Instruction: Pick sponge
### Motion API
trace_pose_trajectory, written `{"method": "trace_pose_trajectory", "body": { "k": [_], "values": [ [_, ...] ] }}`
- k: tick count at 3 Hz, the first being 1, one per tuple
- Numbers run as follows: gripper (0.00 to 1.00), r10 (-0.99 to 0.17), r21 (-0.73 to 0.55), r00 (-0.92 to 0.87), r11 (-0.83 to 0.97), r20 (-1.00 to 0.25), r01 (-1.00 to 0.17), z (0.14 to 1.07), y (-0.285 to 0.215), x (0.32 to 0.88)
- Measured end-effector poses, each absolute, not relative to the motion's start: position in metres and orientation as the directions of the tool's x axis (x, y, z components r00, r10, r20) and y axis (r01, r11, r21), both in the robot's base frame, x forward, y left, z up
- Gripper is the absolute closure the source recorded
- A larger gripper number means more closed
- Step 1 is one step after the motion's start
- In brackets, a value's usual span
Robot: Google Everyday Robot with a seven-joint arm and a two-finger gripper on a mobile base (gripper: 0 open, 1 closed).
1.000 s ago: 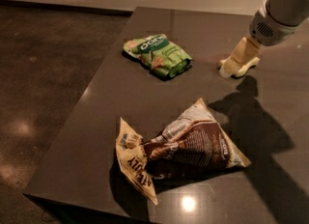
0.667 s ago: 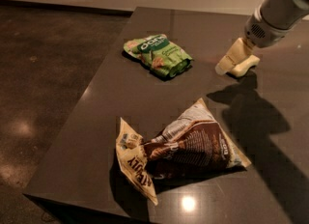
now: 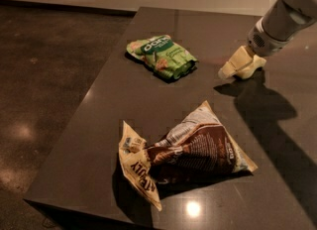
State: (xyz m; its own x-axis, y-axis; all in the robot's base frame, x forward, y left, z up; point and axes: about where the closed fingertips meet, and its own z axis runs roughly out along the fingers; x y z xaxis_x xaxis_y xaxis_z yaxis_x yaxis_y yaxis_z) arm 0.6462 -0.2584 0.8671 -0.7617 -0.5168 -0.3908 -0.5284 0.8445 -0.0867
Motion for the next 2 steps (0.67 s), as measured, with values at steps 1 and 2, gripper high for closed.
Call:
{"method": "trace_pose_trajectory", "body": {
  "k": [1, 2],
  "values": [
    [0.0, -0.502, -0.085, -0.763, 0.853, -0.407, -0.515, 0.858, -0.2652, 0.656],
    [0.0, -0.486, -0.089, -0.76, 0.861, -0.43, -0.5, 0.8553, -0.2748, 0.664]
  ]
}}
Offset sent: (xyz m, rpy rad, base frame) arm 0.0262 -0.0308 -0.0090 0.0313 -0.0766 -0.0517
